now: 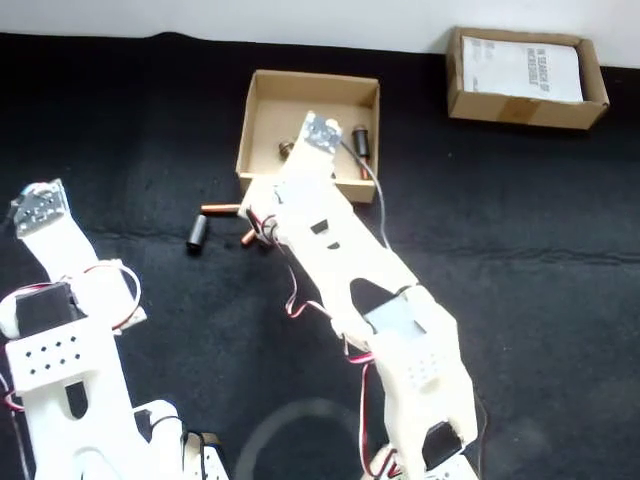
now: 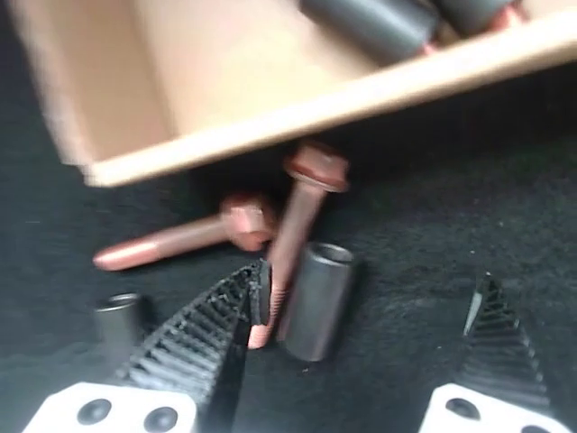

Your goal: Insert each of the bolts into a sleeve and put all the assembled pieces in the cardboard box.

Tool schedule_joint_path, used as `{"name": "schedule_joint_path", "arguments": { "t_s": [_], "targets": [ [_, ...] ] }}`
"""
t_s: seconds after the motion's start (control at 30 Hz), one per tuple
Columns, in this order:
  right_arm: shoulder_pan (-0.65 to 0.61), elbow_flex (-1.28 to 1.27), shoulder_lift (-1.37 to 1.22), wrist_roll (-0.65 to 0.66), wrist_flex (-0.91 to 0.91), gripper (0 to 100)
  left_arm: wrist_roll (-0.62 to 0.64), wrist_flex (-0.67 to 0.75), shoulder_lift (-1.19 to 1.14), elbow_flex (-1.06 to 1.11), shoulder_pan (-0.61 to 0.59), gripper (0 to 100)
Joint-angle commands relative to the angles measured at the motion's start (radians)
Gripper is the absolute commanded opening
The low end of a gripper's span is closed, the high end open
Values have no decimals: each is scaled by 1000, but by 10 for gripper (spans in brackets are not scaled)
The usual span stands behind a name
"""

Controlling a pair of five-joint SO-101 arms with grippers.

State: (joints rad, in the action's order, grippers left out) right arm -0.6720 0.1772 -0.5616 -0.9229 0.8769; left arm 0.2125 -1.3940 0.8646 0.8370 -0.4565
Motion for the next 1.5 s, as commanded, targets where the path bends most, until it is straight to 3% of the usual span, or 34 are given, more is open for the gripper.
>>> {"name": "schedule_joint_path", "arguments": {
  "t_s": [0.0,0.37,0.63,0.97,1.27,1.47],
  "targets": [
    [13,7,-27,-11,-10,321,6,12,-1,2,-7,10],
    [4,8,-64,-11,-44,308,3,68,-2,5,-68,10],
    [-1,7,-65,-3,-44,5,3,68,-2,5,-71,10],
    [-18,15,-53,-3,-13,33,2,64,-2,5,-73,10],
    [-90,308,-59,-3,338,34,-37,60,-1,4,-119,10],
    [-122,429,-62,-3,450,34,-103,60,-1,4,-159,10]
  ]
}}
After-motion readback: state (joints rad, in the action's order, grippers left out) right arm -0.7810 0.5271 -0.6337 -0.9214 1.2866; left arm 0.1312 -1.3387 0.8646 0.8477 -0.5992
